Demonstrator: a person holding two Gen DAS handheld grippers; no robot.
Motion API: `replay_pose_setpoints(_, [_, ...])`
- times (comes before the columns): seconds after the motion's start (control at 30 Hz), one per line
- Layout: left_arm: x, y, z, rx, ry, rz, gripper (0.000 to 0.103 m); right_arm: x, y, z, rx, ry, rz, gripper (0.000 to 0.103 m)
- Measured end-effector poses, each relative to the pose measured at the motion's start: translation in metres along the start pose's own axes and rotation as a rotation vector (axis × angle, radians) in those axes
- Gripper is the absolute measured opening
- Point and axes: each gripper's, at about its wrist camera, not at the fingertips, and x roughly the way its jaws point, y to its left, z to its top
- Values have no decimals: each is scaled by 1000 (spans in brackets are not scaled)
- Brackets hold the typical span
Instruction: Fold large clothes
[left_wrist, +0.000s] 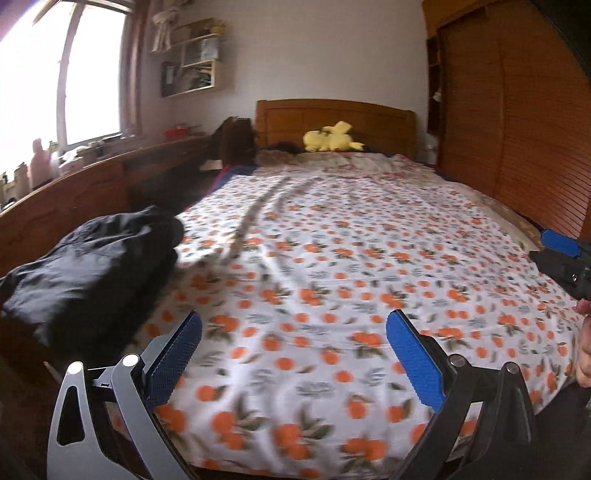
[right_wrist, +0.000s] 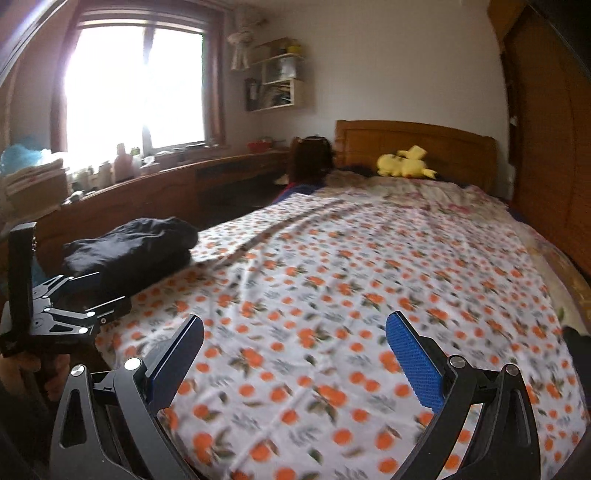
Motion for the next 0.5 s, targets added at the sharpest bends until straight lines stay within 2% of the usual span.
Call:
replay_pose_setpoints(0.3, [-15,-77,10,43,-26,-68,101,-47,-30,-11,64,-27,-100,95])
replay_pose_setpoints(0.5, [-44,-97,28,47,-64,-97,101,-83,-32,-13,106,-82,-144,95])
